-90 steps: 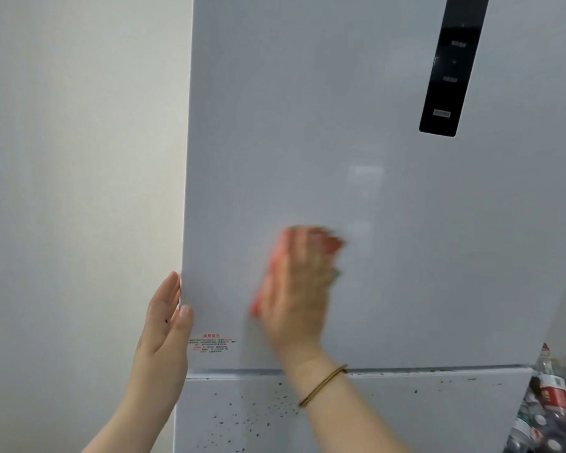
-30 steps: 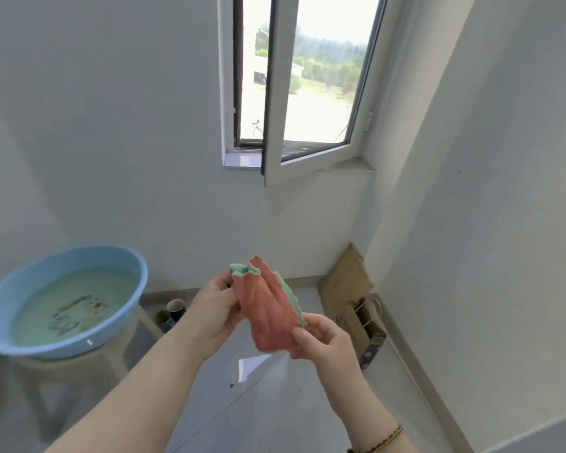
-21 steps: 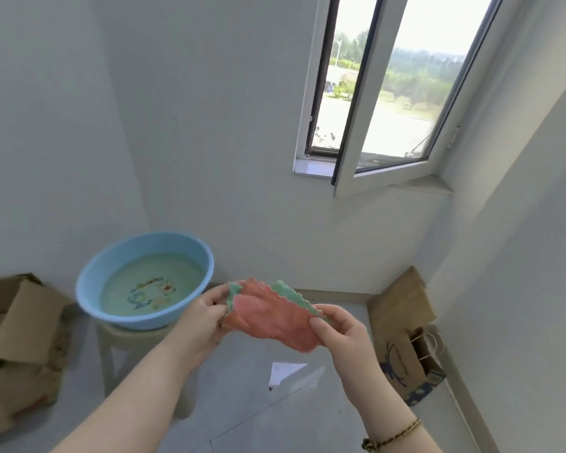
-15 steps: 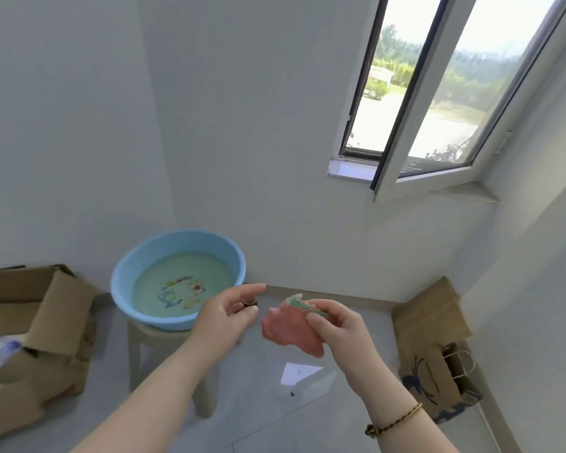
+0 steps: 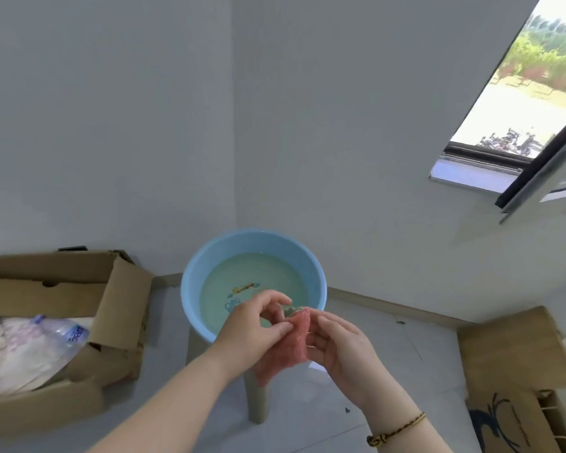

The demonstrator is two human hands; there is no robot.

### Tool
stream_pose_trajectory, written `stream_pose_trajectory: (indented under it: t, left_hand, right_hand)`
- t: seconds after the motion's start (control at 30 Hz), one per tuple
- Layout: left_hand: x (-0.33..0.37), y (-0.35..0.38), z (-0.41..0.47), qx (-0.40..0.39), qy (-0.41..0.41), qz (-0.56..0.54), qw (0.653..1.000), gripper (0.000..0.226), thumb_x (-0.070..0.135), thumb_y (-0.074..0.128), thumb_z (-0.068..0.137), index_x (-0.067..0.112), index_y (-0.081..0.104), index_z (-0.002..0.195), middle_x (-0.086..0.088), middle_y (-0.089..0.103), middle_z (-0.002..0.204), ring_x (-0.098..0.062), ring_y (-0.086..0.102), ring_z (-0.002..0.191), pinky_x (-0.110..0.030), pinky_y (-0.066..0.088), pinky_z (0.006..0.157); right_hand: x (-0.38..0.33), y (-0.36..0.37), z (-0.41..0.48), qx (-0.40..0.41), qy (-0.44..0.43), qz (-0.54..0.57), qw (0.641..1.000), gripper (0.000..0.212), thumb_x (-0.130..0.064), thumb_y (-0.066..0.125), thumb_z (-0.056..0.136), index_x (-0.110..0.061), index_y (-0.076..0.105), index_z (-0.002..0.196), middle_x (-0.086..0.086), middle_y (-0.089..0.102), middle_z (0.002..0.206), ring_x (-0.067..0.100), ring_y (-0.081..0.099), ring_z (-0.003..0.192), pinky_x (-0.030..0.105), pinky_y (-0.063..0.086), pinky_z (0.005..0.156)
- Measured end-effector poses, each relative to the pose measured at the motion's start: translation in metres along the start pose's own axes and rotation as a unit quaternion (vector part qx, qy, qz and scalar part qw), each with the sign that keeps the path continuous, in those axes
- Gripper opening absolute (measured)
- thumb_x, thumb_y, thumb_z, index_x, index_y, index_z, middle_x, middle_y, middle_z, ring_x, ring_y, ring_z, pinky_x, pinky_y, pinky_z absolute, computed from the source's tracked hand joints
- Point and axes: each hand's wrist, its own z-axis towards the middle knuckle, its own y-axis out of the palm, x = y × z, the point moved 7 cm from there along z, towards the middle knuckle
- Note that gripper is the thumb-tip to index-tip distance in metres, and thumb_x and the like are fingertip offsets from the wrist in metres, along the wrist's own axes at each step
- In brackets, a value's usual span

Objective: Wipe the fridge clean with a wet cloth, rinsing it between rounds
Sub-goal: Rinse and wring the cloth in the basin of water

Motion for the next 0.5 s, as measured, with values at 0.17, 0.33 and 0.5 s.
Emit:
stream_pose_trajectory:
  t: [0.17,0.33,0.5]
  left_hand:
    - [-0.043,-0.012,0.025,-0.032,-0.05,0.002,0.998,0.037,0.0,0.06,0.081,0.033,0.057,0.097,0.014,0.053,0.069,0.011,0.051,0.067,-0.003,0.038,0.072]
    - [-0.079,-0.023,0.059,-0.012,-0.086,0.025,0.996,0.035,0.002,0.064,0.079,0.034,0.058,0.066,0.014,0.056,0.072,0.005,0.054,0.075,-0.003,0.038,0.072]
    - [-0.116,-0.034,0.106,0.057,-0.143,0.011,0.988,0.033,0.001,0.064,0.077,0.023,0.046,0.06,0.01,0.049,0.083,-0.001,0.052,0.086,-0.009,0.036,0.079]
  right_hand:
    - [0.021,0.011,0.053,-0.006,0.029,-0.062,0.998,0.027,0.018,0.044,0.084,0.003,0.061,0.1,0.018,0.067,0.087,0.021,0.067,0.068,0.029,0.056,0.062]
    - [0.025,0.011,0.104,0.034,0.031,-0.115,0.992,0.008,0.003,0.064,0.08,-0.004,0.061,0.079,0.004,0.068,0.065,0.013,0.065,0.056,0.023,0.055,0.056]
    - [0.017,-0.02,0.167,0.094,0.027,-0.216,0.971,0.021,0.0,0.061,0.084,-0.011,0.057,0.067,0.001,0.06,0.062,0.01,0.056,0.054,0.013,0.048,0.052]
